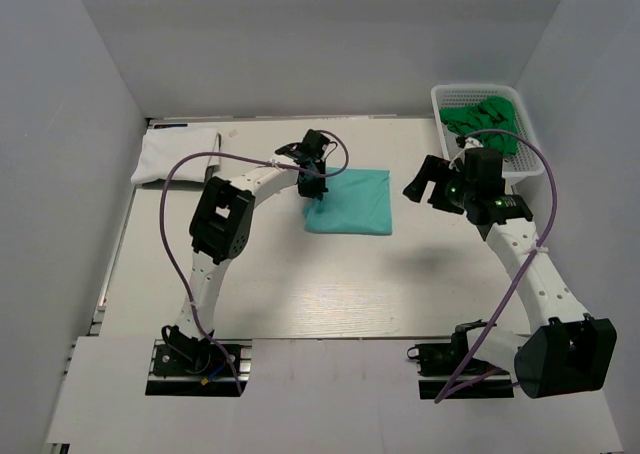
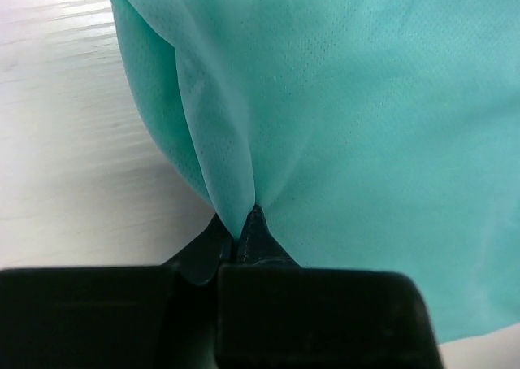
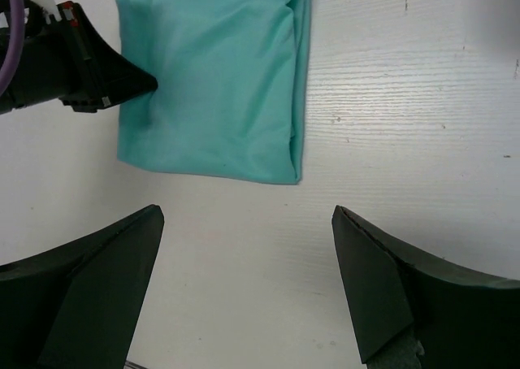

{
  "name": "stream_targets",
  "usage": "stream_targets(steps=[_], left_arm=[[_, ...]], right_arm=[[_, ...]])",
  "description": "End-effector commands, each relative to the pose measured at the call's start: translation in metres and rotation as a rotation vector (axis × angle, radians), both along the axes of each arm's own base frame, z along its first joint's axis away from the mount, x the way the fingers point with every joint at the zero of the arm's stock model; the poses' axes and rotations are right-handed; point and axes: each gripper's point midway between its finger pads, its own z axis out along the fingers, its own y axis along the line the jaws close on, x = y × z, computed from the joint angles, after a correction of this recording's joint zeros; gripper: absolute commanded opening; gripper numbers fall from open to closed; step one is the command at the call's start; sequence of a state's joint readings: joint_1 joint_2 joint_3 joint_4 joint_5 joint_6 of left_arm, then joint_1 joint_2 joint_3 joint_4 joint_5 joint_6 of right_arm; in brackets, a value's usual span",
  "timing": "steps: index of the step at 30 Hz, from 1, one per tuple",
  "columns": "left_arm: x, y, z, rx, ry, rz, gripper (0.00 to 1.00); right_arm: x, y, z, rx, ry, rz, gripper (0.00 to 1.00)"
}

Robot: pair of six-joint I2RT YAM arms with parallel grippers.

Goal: Fold and stack the t-shirts
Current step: Put the neatly folded tshirt into the corner of the board with the left arm

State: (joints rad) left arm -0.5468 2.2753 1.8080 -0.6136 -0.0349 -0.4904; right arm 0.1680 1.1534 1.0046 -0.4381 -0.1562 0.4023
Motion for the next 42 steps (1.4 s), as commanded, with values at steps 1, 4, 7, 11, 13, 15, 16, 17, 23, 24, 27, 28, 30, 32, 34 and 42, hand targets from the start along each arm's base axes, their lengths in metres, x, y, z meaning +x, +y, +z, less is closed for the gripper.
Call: stream_targets(steps=[1, 4, 7, 11, 13, 15, 16, 17, 23, 24, 27, 28, 30, 32, 34, 42], left_arm=[[-0.009, 0.047, 0.018, 0.196, -0.014, -0.038, 0.0], [0.014, 0.068, 0.076, 0.244, -0.169, -0.042, 0.0], [0.028, 0.084, 0.125, 0.303, -0.315, -0.06, 0.0], [0.047, 0.123, 0.162, 0.414, -0.391, -0.04, 0.0], [0.051, 0.136, 0.166, 0.438, -0.391, -0.043, 0.0], [0.057, 0.151, 0.172, 0.458, -0.399, -0.034, 0.0], [0.06, 0.157, 0.176, 0.473, -0.406, -0.042, 0.0], [0.065, 0.168, 0.177, 0.483, -0.411, -0.029, 0.0], [0.09, 0.212, 0.208, 0.552, -0.452, -0.012, 0.0], [0.093, 0.215, 0.217, 0.548, -0.471, -0.01, 0.0], [0.096, 0.233, 0.223, 0.567, -0.473, -0.009, 0.0], [0.097, 0.239, 0.224, 0.575, -0.47, -0.008, 0.0], [0.1, 0.251, 0.225, 0.571, -0.472, 0.013, 0.0], [0.101, 0.251, 0.223, 0.554, -0.473, -0.008, 0.0], [0.103, 0.266, 0.228, 0.55, -0.478, 0.008, 0.0], [0.102, 0.305, 0.25, 0.532, -0.493, 0.069, 0.0]], right_arm=[[0.002, -0.007, 0.013, -0.029, -0.033, -0.019, 0.9], [0.002, -0.009, 0.012, -0.035, -0.035, -0.019, 0.9], [0.002, -0.01, 0.008, -0.045, -0.03, -0.014, 0.9], [0.01, -0.013, 0.014, -0.069, -0.044, -0.019, 0.9], [0.012, -0.015, 0.02, -0.077, -0.052, -0.029, 0.9], [0.013, -0.016, 0.019, -0.085, -0.047, -0.032, 0.9], [0.014, -0.016, 0.023, -0.086, -0.055, -0.032, 0.9], [0.014, -0.017, 0.024, -0.088, -0.058, -0.038, 0.9], [0.018, -0.02, 0.027, -0.101, -0.052, -0.052, 0.9], [0.018, -0.02, 0.028, -0.105, -0.051, -0.055, 0.9], [0.02, -0.02, 0.029, -0.1, -0.045, -0.057, 0.9], [0.021, -0.019, 0.031, -0.1, -0.048, -0.055, 0.9], [0.023, -0.019, 0.028, -0.1, -0.032, -0.052, 0.9], [0.023, -0.011, 0.03, -0.1, -0.033, -0.033, 0.9], [0.026, -0.017, 0.032, -0.096, -0.033, -0.048, 0.9], [0.03, -0.011, 0.034, -0.069, -0.022, -0.043, 0.9]])
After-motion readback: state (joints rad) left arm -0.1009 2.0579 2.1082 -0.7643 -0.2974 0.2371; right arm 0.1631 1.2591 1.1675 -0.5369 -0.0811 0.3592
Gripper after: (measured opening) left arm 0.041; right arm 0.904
